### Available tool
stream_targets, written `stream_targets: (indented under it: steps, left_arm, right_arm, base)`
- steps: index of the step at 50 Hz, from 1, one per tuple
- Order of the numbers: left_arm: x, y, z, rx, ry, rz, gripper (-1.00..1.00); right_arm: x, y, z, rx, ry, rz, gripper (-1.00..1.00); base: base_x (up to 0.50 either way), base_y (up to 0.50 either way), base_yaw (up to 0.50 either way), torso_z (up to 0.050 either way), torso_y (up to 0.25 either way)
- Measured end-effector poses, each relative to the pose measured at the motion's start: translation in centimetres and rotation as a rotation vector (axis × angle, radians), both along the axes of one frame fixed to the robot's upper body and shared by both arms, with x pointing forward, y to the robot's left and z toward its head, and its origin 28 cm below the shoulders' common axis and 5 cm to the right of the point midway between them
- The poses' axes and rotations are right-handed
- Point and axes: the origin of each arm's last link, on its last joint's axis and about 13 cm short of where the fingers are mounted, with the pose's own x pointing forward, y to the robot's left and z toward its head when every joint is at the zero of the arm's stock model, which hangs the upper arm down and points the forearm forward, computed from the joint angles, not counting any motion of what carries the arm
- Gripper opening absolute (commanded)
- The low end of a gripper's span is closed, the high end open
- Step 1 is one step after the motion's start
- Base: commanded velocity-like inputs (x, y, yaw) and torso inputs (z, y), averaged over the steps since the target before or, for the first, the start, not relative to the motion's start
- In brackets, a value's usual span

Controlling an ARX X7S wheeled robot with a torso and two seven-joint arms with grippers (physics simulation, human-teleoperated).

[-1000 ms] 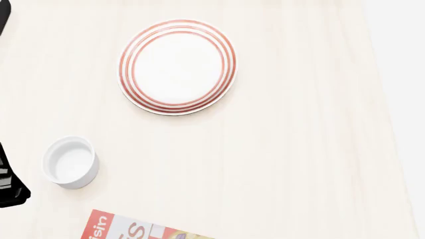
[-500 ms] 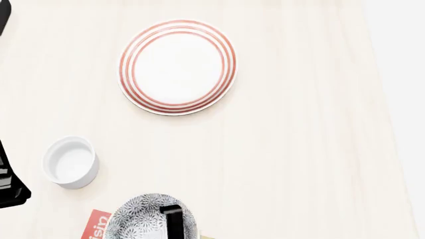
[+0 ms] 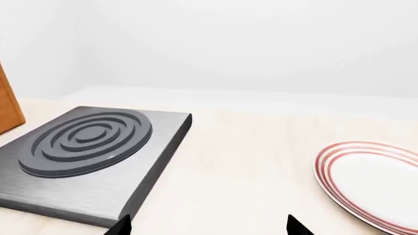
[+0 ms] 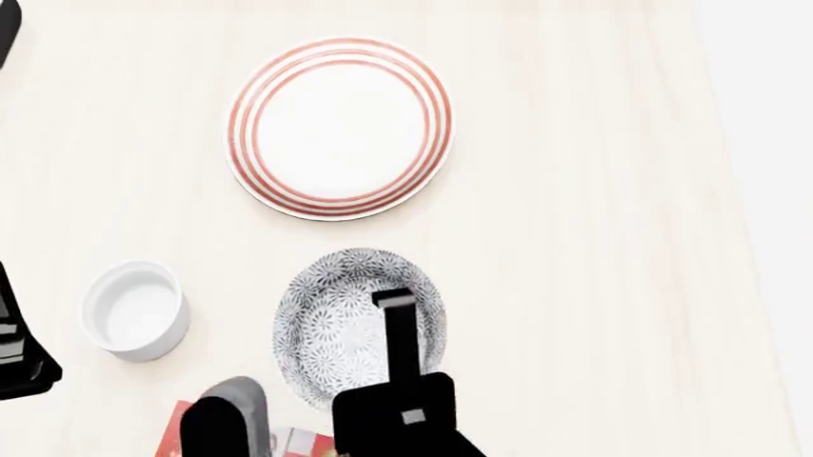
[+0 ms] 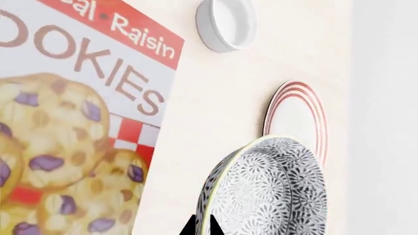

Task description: Pick the akita bowl on the cookies box and place it on the plate.

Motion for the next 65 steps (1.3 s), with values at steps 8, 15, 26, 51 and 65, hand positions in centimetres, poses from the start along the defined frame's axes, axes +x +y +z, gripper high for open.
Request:
stream_targets:
  steps: [8, 15, 26, 51, 65]
  left_arm:
    - [0.0, 0.0, 0.0, -0.004, 0.0, -0.004, 1.0]
    - [-0.1, 0.0, 0.0, -0.006, 0.0, -0.007, 1.0]
    - [-0.4, -0.1, 0.0, -0.006, -0.005, -0.029, 1.0]
    - [-1.8, -1.2, 0.5, 0.03, -0.061, -0.276, 1.0]
    - [-2.2, -1.6, 0.5, 0.034, -0.061, -0.328, 1.0]
  right_arm:
    - [1.3, -0.3, 0.5, 0.002, -0.041, -0.026, -1.0]
    - [2.4, -0.5, 0.9, 0.004, -0.079, -0.041, -1.0]
    - [4.1, -0.7, 1.6, 0.023, -0.127, -0.059, -1.0]
    - [9.1, -1.0, 2.2, 0.091, -0.223, -0.071, -1.0]
    - [11.6, -0.7, 2.3, 0.117, -0.263, -0.066, -1.0]
  base:
    - [0.0, 0.0, 0.0, 0.0, 0.0]
    - [0.0, 0.0, 0.0, 0.0, 0.0]
    - [0.0, 0.0, 0.0, 0.0, 0.0]
    - [0.0, 0.0, 0.0, 0.0, 0.0]
    - [0.0, 0.0, 0.0, 0.0, 0.0]
